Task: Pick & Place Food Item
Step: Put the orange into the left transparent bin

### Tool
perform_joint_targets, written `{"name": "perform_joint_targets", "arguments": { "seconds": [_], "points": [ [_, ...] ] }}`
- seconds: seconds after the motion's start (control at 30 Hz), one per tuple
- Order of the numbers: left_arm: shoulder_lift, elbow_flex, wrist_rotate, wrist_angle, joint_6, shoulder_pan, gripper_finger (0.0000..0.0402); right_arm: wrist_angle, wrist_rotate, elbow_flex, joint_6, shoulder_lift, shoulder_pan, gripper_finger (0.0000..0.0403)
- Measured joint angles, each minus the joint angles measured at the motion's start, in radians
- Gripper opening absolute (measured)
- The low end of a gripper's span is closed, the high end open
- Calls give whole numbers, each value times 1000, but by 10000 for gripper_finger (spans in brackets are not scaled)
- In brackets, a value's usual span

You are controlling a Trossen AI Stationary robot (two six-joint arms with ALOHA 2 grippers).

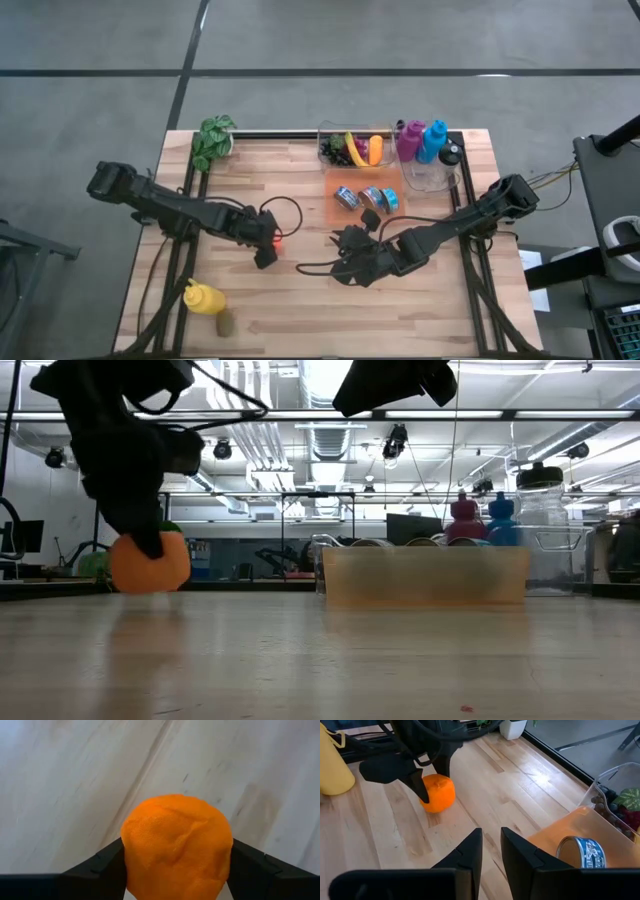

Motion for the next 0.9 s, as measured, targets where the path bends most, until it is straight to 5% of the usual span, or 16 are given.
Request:
{"name": "perform_joint_targets", "arguments": {
  "seconds": [0.9],
  "points": [
    [-12,240,19,-10,128,0,257,0,0,0,-9,0,-4,85]
  ]
}}
